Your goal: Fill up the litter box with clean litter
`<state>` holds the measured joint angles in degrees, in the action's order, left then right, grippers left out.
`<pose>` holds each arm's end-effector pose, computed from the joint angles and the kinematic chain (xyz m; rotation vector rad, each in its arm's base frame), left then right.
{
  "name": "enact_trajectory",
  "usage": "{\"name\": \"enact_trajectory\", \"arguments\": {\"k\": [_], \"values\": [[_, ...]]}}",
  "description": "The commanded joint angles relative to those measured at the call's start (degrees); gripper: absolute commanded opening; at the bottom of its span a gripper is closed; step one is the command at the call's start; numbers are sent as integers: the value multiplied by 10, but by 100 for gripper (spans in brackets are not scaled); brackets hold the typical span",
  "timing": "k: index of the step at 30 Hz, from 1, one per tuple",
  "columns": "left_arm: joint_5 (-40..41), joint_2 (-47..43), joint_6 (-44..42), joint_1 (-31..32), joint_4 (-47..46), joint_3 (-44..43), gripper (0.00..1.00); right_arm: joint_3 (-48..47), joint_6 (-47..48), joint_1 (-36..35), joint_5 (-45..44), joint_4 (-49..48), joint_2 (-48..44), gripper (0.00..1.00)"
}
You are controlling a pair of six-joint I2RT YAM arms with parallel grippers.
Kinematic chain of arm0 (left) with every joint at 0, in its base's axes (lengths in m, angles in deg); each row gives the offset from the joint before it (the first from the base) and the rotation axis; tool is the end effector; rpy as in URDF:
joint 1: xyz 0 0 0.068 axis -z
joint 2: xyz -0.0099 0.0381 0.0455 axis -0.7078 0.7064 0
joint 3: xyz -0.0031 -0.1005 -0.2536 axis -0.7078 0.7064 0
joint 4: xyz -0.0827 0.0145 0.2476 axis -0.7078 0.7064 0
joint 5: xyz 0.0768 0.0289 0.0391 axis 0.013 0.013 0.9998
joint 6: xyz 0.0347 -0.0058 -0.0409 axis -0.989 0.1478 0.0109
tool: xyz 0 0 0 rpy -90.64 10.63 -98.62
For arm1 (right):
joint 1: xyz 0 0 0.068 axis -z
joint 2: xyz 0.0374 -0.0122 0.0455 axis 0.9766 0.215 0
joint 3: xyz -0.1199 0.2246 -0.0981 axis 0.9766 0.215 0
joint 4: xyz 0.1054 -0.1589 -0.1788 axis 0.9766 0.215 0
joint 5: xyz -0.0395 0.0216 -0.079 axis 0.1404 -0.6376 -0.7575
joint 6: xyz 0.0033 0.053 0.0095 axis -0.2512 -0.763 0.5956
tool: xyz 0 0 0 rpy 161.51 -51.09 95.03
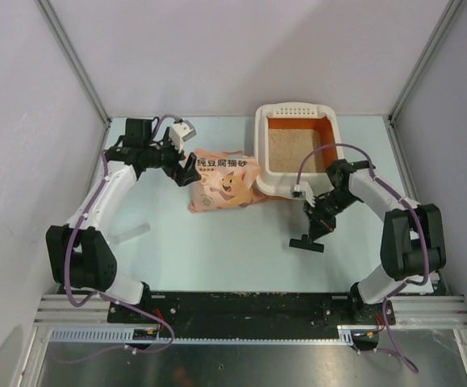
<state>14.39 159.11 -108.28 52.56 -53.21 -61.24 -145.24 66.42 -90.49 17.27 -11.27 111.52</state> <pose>0.3151 -0.0642 0.3176 1.0042 1.9822 -0.5947 0.2465 0.0806 0.2272 -1.6240 2.2092 0.9876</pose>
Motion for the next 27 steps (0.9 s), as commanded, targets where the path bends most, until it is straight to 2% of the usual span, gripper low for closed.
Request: {"name": "enact_trajectory", "arguments": {"k": [1,6,9,13,15,18,23,25,27], "values": [[0,4,17,5,-8,-34,100,35,40,39,0,1,21,0],[9,-2,8,5,-11,-33,100,81,24,49,-21,-47,17,7],[29,3,29,5,-16,-39,100,95,5,52,-32,-86,12,17],[48,24,88,1,-18,-69,99,95,-32,57,-50,-117,-7,52],[37,33,122,-5,-19,-77,100,95,-32,57,-57,-118,-42,58],[44,37,195,-19,-34,-92,100,77,-32,51,-61,-92,-108,65],[75,54,358,-64,-71,-112,100,-23,-40,30,-49,-4,-192,74],[85,77,427,-96,-77,-113,100,-39,-84,22,-64,-61,-225,84],[79,90,466,-118,-88,-104,100,-40,-187,1,-121,-137,-237,86]]}}
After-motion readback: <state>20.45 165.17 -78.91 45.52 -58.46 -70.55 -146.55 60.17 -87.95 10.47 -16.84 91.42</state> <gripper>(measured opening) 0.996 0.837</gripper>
